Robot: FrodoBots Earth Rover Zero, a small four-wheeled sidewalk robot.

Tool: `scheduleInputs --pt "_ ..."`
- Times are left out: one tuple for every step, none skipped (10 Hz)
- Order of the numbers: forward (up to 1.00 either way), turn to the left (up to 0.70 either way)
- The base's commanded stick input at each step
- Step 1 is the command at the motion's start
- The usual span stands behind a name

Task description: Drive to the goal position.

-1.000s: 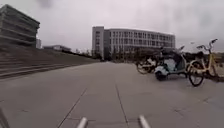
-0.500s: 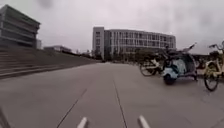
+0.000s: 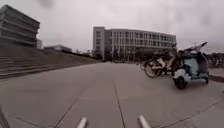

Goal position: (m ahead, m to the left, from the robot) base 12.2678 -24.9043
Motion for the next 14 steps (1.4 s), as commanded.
scheduleInputs --pt "1.0 0.0" --pt "1.0 0.0" --pt "1.0 0.0" --pt "1.0 0.0" --pt "1.0 0.0" --pt "1.0 -0.06" --pt "1.0 -0.28" --pt "1.0 -0.02" --pt "1.0 0.0" --pt "1.0 0.0" --pt "1.0 0.0" --pt "1.0 0.0" --pt "1.0 0.0" --pt "1.0 0.0"
